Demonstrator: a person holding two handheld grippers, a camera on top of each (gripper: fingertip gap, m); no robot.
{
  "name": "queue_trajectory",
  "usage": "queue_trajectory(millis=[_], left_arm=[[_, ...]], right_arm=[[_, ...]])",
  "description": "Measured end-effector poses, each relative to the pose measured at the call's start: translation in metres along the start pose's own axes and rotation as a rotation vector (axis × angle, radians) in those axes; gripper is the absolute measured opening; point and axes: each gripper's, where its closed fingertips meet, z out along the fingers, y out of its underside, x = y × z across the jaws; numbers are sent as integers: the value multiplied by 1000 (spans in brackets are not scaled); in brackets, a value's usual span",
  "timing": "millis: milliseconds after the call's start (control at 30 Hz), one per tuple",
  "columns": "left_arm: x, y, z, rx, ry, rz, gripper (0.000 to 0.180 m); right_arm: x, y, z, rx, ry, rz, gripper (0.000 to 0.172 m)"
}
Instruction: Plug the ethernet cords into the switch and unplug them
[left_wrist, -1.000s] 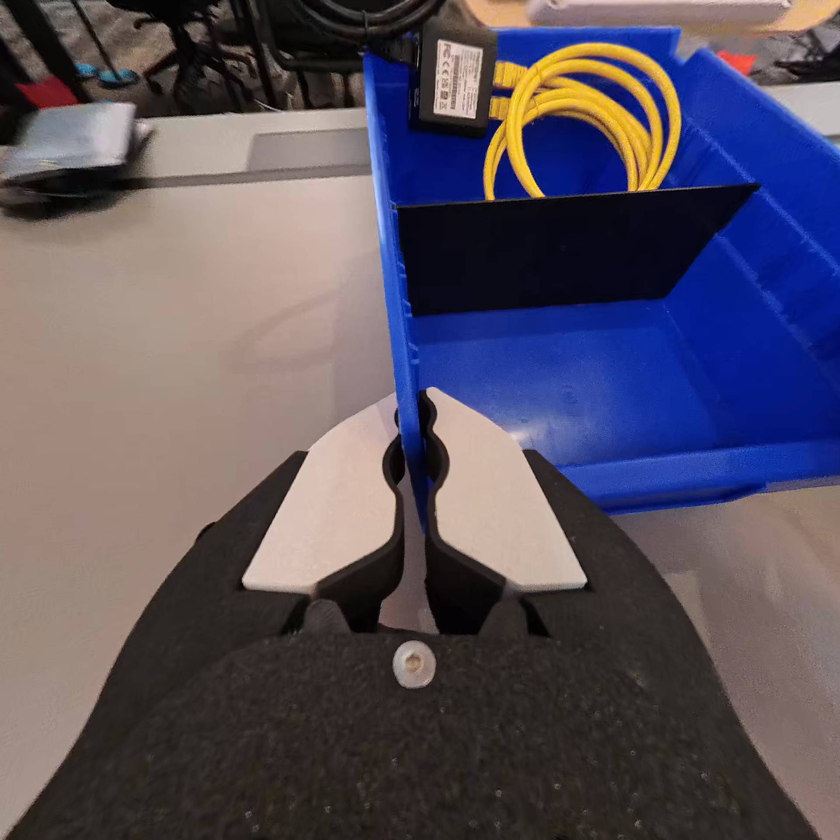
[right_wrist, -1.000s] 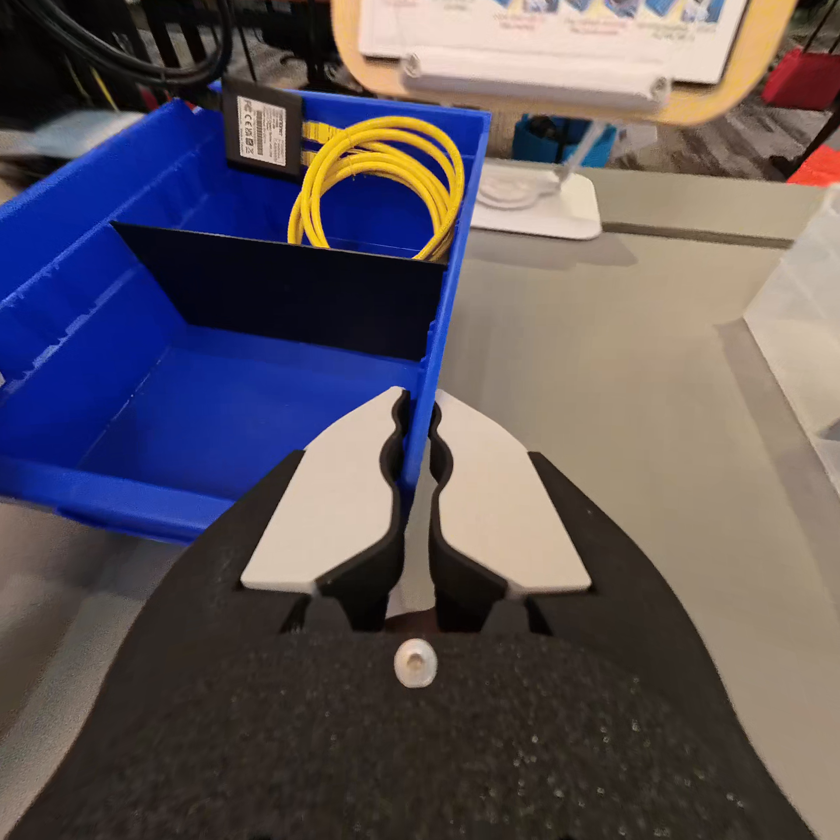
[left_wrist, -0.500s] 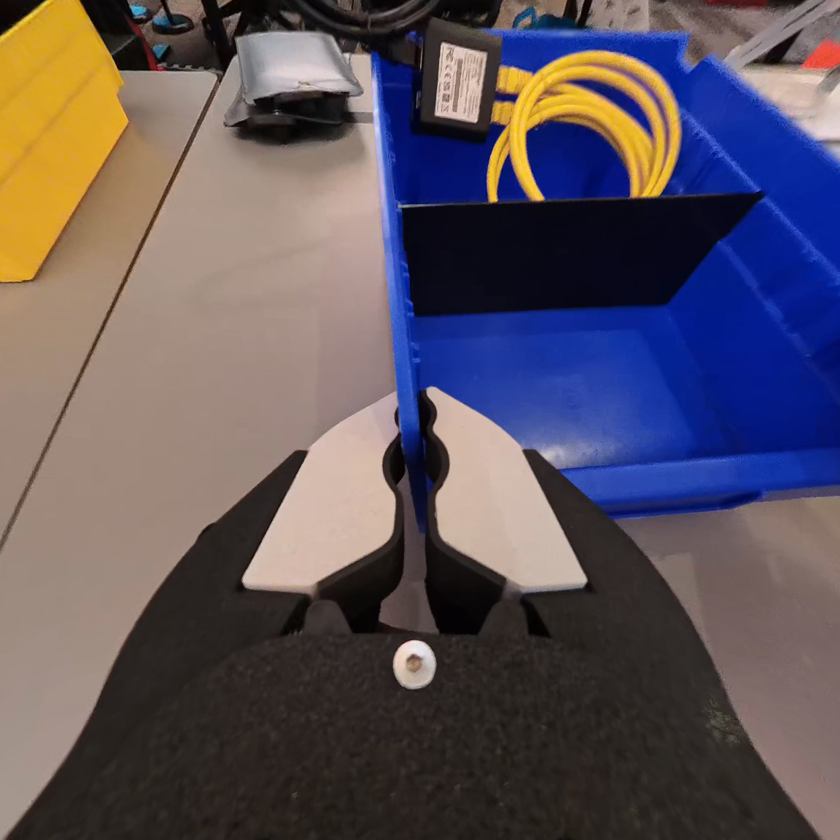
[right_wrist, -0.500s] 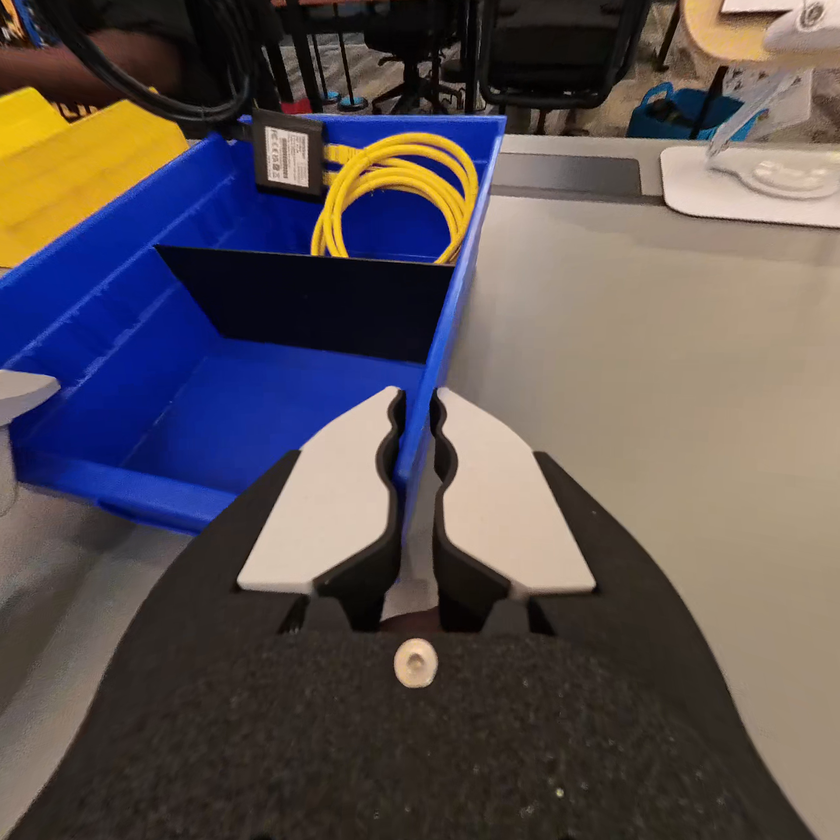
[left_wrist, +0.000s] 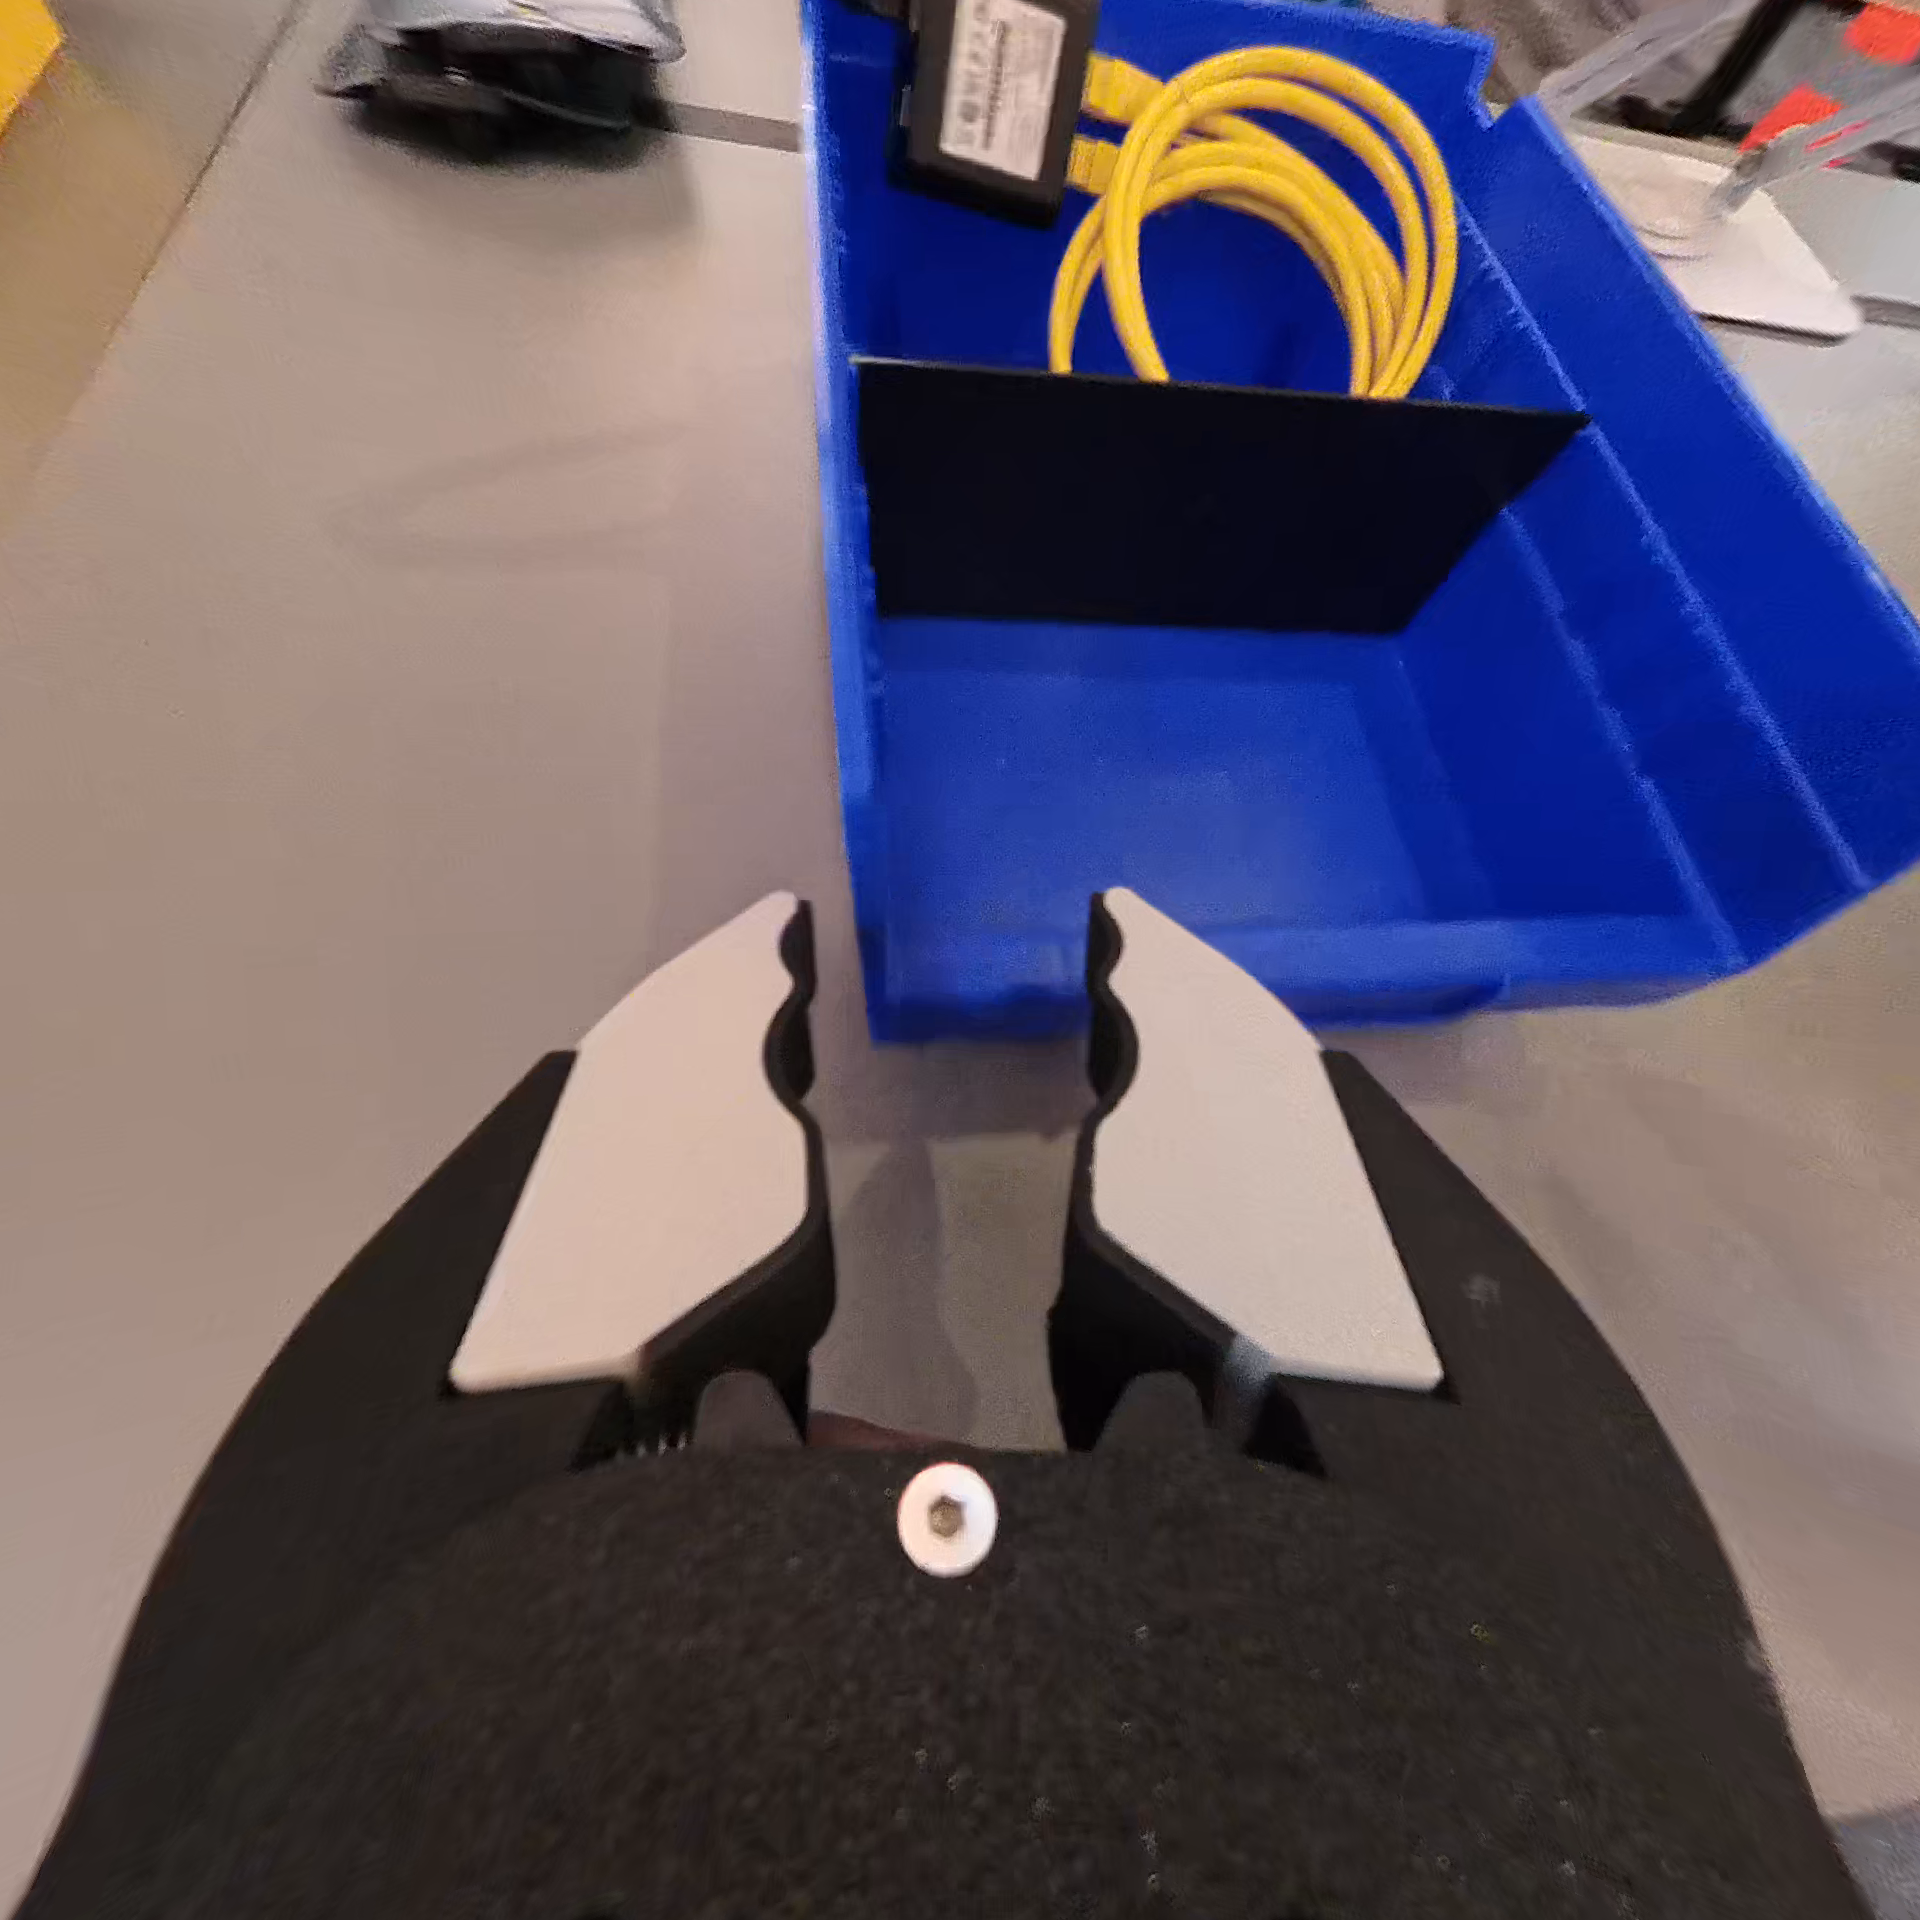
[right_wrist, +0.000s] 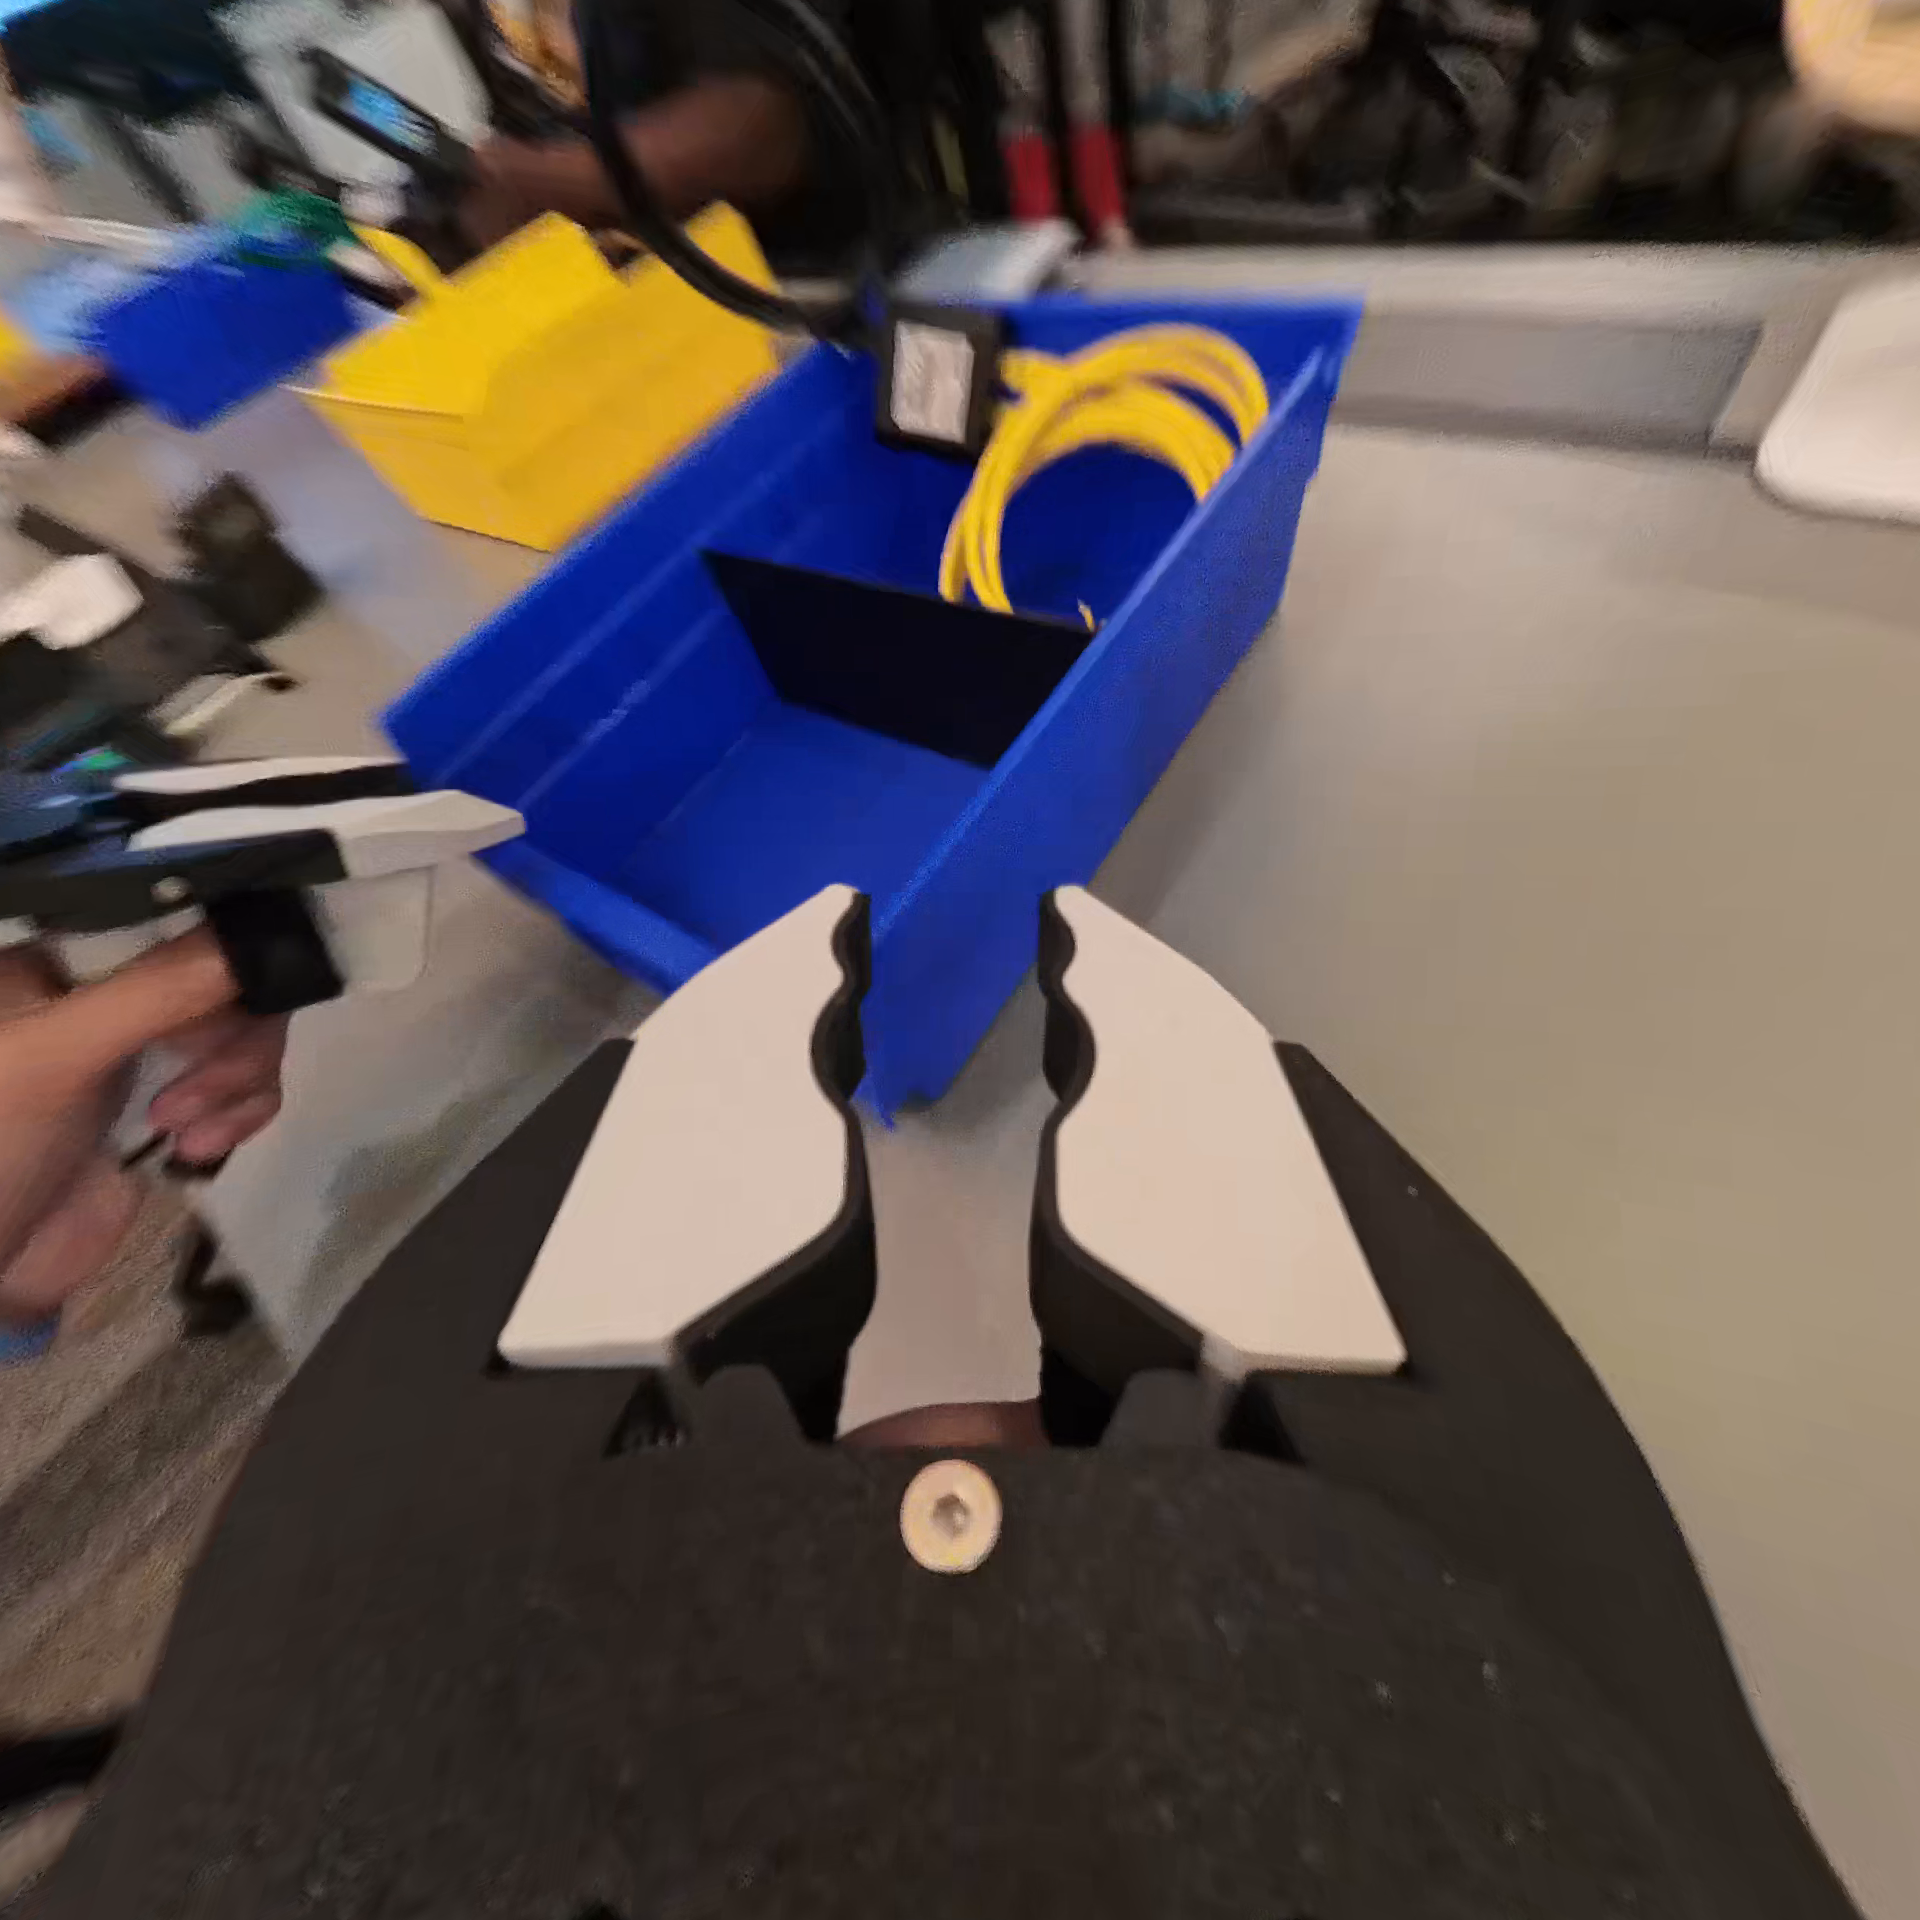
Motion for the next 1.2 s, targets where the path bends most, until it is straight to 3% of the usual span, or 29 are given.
queue_trajectory(millis=[100, 233, 333, 500, 700, 1200], left_arm=[[8, 3, -34, 61, -63, -43, 64], [93, -5, -49, 204, 146, -83, 64], [157, 4, -44, 268, 247, -49, 62], [202, 7, -26, 288, 252, 23, 62], [191, 16, -2, 228, 162, 77, 62], [168, 28, -1, 174, 136, 19, 59]], right_arm=[[46, 5, -70, -34, -161, -189, 44], [165, 24, -162, -15, 34, -239, 44], [220, 37, -227, 84, 124, -193, 44], [305, 73, -297, 229, 390, -43, 42], [356, 96, -320, 215, 588, -11, 46], [349, 97, -311, 210, 546, 18, 43]])
